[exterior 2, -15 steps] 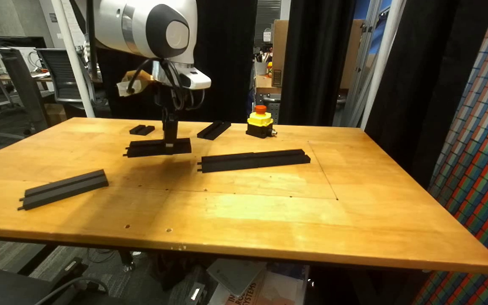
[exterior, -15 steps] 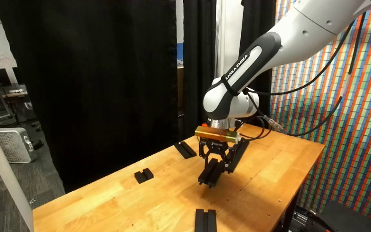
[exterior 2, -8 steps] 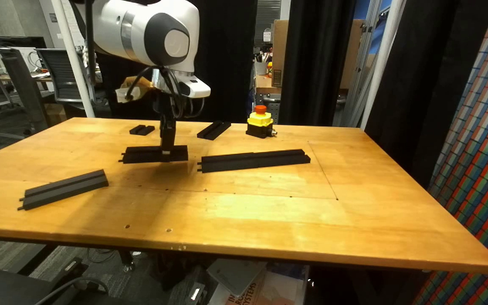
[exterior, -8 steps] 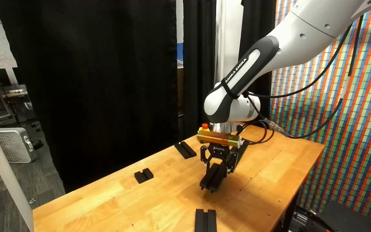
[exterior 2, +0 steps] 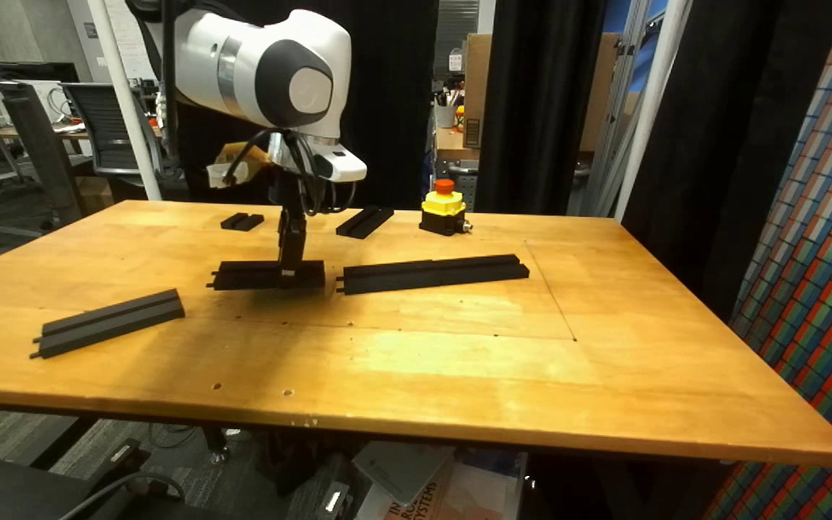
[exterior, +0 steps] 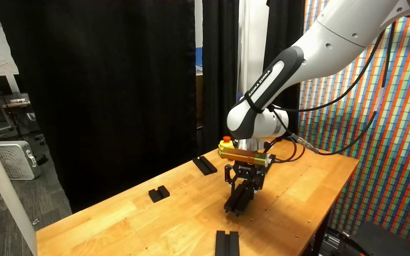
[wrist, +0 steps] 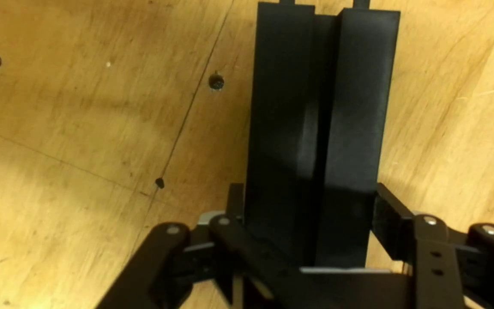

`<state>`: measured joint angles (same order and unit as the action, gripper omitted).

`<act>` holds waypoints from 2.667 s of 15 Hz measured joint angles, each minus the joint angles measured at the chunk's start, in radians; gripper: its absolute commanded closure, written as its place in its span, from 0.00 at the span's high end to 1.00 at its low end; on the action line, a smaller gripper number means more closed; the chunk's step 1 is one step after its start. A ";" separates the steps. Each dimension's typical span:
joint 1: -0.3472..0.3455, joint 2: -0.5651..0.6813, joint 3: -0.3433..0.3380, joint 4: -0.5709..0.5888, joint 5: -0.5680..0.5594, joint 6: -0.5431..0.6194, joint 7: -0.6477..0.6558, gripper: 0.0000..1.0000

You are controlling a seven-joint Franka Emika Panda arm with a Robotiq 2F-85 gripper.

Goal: Connect four black pieces together

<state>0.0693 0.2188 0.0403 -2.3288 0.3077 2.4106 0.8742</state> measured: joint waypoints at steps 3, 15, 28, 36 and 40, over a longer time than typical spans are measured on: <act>-0.009 0.010 -0.005 0.000 0.006 0.000 -0.014 0.46; -0.018 0.031 -0.019 0.018 0.011 0.000 -0.042 0.46; -0.031 0.054 -0.027 0.049 0.011 0.000 -0.070 0.46; -0.034 0.054 -0.030 0.049 0.011 0.000 -0.074 0.46; -0.034 0.054 -0.030 0.048 0.011 -0.002 -0.079 0.46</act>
<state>0.0350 0.2730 0.0107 -2.2806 0.3183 2.4081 0.7952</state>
